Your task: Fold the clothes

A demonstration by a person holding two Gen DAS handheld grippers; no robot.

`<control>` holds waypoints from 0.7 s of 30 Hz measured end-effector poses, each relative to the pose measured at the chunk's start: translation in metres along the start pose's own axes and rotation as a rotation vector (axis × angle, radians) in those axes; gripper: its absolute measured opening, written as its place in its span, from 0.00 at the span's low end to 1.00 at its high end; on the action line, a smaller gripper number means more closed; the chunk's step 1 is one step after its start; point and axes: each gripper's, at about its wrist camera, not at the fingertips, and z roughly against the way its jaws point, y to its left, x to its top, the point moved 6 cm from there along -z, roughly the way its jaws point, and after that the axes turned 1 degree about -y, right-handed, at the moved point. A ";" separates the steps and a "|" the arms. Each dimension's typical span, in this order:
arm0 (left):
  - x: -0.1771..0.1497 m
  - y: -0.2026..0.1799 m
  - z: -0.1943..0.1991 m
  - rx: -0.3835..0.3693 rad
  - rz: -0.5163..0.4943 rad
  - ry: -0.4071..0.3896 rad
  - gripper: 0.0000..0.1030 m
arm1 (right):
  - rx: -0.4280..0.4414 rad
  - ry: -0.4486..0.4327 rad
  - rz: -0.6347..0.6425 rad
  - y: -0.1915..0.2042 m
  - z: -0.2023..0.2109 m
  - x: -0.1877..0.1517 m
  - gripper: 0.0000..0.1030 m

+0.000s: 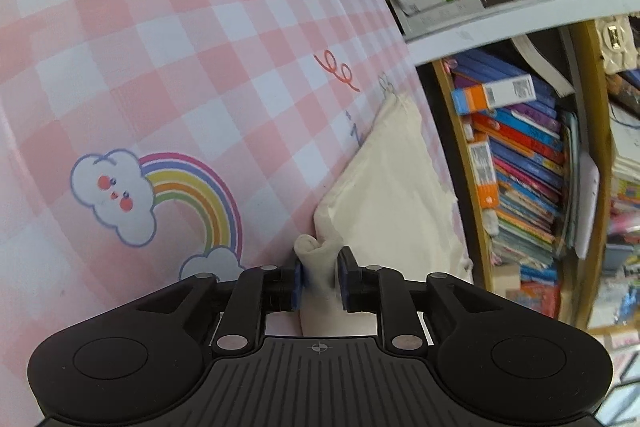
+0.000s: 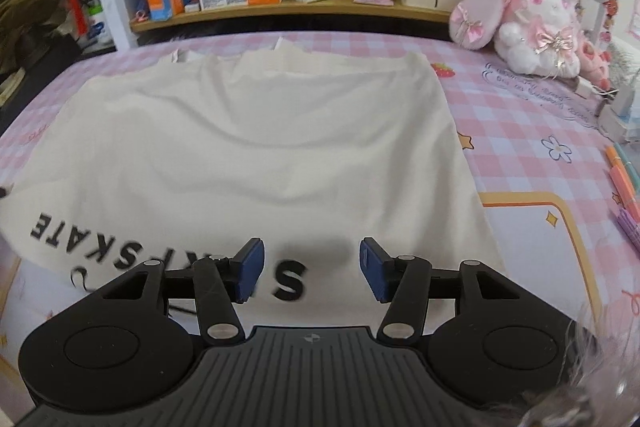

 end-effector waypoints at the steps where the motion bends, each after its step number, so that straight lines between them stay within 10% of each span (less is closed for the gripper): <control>1: 0.001 0.000 0.000 -0.007 -0.004 0.013 0.19 | -0.010 -0.002 -0.013 0.005 0.001 0.002 0.49; 21: 0.026 0.007 -0.014 -0.095 -0.003 0.270 0.28 | 0.094 -0.028 0.244 0.184 0.013 0.017 0.59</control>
